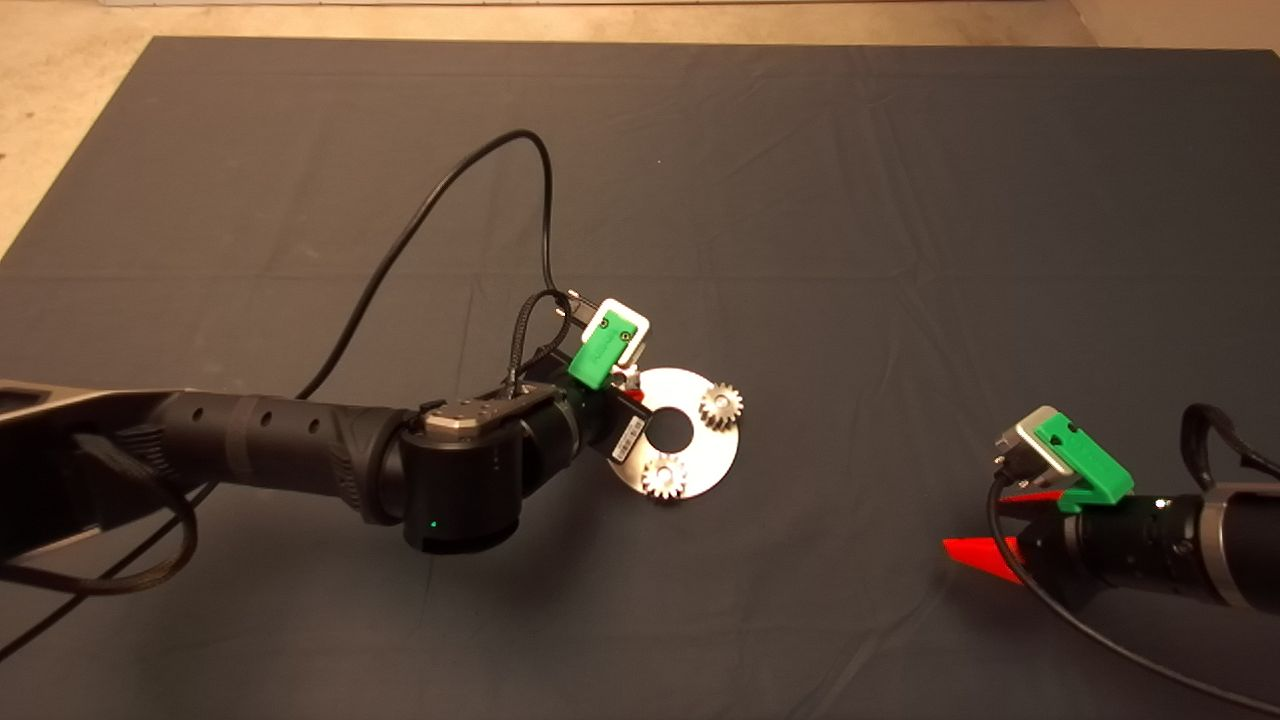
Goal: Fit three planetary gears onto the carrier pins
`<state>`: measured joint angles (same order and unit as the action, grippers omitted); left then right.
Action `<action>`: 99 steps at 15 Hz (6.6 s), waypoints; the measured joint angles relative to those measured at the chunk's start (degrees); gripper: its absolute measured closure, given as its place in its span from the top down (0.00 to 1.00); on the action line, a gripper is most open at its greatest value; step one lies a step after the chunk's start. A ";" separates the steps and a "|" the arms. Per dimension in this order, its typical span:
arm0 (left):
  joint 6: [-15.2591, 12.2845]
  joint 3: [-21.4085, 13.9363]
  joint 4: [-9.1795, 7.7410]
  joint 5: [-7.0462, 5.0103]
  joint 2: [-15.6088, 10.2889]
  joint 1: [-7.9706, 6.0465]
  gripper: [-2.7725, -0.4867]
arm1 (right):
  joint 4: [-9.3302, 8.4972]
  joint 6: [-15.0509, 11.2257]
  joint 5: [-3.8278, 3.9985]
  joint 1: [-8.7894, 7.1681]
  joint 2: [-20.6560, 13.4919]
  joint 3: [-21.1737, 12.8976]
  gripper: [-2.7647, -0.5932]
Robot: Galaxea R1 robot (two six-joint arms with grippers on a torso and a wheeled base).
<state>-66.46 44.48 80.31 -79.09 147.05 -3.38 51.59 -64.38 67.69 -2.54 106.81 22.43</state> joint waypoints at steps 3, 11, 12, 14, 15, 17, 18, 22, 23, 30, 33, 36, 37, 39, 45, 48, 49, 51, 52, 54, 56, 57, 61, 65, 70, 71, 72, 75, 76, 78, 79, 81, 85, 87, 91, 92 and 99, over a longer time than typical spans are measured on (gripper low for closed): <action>-0.38 0.00 0.00 0.92 0.06 0.02 0.09 | 0.00 0.00 0.00 0.00 0.00 0.00 0.54; -0.65 0.02 0.01 2.24 -0.05 0.02 0.09 | 0.00 0.00 -0.88 0.00 0.00 0.00 0.54; -0.67 0.02 0.01 2.24 -0.05 0.02 0.09 | 0.00 -0.01 -0.88 0.00 0.00 0.00 0.54; -0.65 0.04 0.01 2.25 -0.08 0.02 0.09 | 0.00 0.00 -0.88 0.00 0.00 0.00 0.54; -0.65 0.13 0.01 2.30 -0.08 0.02 0.09 | 0.00 -0.01 -0.88 0.00 0.00 0.00 0.54; -0.65 0.30 0.01 2.85 -0.08 0.02 0.09 | 0.00 -0.01 -0.88 0.00 0.00 -0.01 0.54; -0.65 0.44 0.01 3.21 -0.08 0.02 0.09 | 0.00 0.00 -0.89 0.00 -0.01 0.00 0.54; -0.65 1.43 0.06 4.64 -0.08 0.00 0.09 | 0.00 -0.01 -0.89 0.00 -0.01 0.00 0.54; -0.65 1.44 0.06 4.68 -0.08 0.01 0.09 | -0.02 0.00 -0.89 0.00 -0.01 0.00 0.54; -0.46 1.46 0.06 5.22 -0.41 0.00 0.09 | 0.00 0.00 -0.89 0.00 -0.01 0.00 0.54; -0.43 1.44 0.11 5.66 -1.21 0.00 0.09 | 0.00 -0.01 -0.88 0.00 -0.04 0.00 0.54; -0.41 1.40 0.17 5.71 -1.49 0.00 0.09 | 0.00 -0.01 -0.88 0.00 -0.01 0.00 0.54; -0.41 1.40 0.17 5.66 -1.51 0.00 0.09 | 0.00 -0.01 -0.89 0.00 -0.01 0.00 0.54; -0.43 1.29 0.20 5.53 -1.52 0.00 0.09 | 0.00 0.00 -0.88 0.00 -0.03 0.00 0.54; -0.82 1.16 0.17 5.42 -1.52 0.00 0.08 | 0.00 -0.01 -0.88 0.00 -0.01 0.00 0.54; -1.26 1.16 0.17 5.44 -1.49 0.00 0.08 | 0.00 0.00 -0.89 -0.01 -0.01 -0.01 0.54; -1.57 1.16 0.17 5.42 -1.49 0.00 0.08 | 0.00 0.00 -0.89 0.00 -0.01 -0.01 0.54; -1.79 1.16 0.17 5.43 -1.49 0.00 0.08 | 0.00 -0.01 -0.89 0.00 -0.01 0.00 0.54; -1.83 1.16 0.17 5.44 -1.48 0.00 0.08 | 0.00 0.00 -0.89 0.00 -0.01 0.00 0.54; -1.85 1.16 0.17 5.44 -1.48 0.00 0.08 | 0.00 0.00 -0.89 0.00 -0.01 0.00 0.54; -1.87 1.16 0.17 5.43 -1.48 0.00 0.08 | 0.00 -0.01 -0.89 0.00 -0.01 0.00 0.54; -1.87 1.16 0.17 5.44 -1.48 0.00 0.08 | 0.00 0.00 -0.89 0.00 -0.01 0.00 0.54; -1.89 1.16 0.15 5.55 -1.48 0.00 0.08 | 0.00 0.00 -0.88 0.00 -0.01 -0.01 0.54; -1.87 1.16 0.12 5.60 -1.48 0.00 0.08 | 0.00 0.00 -0.89 0.00 -0.01 0.00 0.54; -1.93 0.88 0.02 5.63 -1.48 0.02 0.08 | 0.00 0.00 -0.89 0.00 -0.01 0.00 0.54; -1.98 0.76 0.04 5.66 -1.48 0.02 0.08 | 0.00 -0.01 -0.89 0.00 -0.01 -0.01 0.54; -2.29 0.74 0.04 5.64 -1.48 0.02 0.08 | 0.00 0.00 -0.89 0.00 -0.01 0.00 0.54; -2.31 0.74 0.01 5.64 -1.49 0.02 0.08 | 0.00 0.00 -0.88 0.00 -0.01 -0.01 0.54; -2.31 0.74 0.02 5.64 -1.49 0.02 0.08 | 0.00 0.00 -0.89 0.00 -0.01 -0.02 0.54; -2.33 0.74 0.04 5.64 -1.49 0.02 0.08 | 0.00 0.00 -0.89 0.00 -0.01 -0.02 0.54; -2.33 0.74 0.04 5.71 -1.49 0.05 0.08 | 0.00 -0.01 -0.89 0.00 0.00 -0.02 0.54; -2.33 0.72 0.45 6.19 -1.49 0.84 0.08 | 0.00 -0.01 -0.89 0.00 -0.01 0.00 0.54; -2.31 0.72 1.39 6.49 -1.49 1.32 0.08 | 0.00 0.00 -0.89 -0.01 0.00 0.00 0.54; -2.31 0.72 1.39 6.49 -1.49 1.32 0.08 | 0.00 0.00 -0.89 0.00 0.00 0.00 0.54; -2.31 0.74 1.39 6.54 -1.48 1.29 0.08 | 0.00 0.00 -0.89 0.00 0.00 0.00 0.54; -2.31 0.74 1.39 6.54 -1.48 1.29 0.08 | 0.00 0.00 -0.89 0.00 0.00 0.00 0.54; -2.19 2.73 1.10 8.81 -1.47 1.48 0.08 | 0.00 0.00 -0.89 0.00 0.02 -0.02 0.54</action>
<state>-68.65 47.21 81.41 -70.28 145.58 -1.90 51.59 -64.38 66.80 -2.54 106.83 22.41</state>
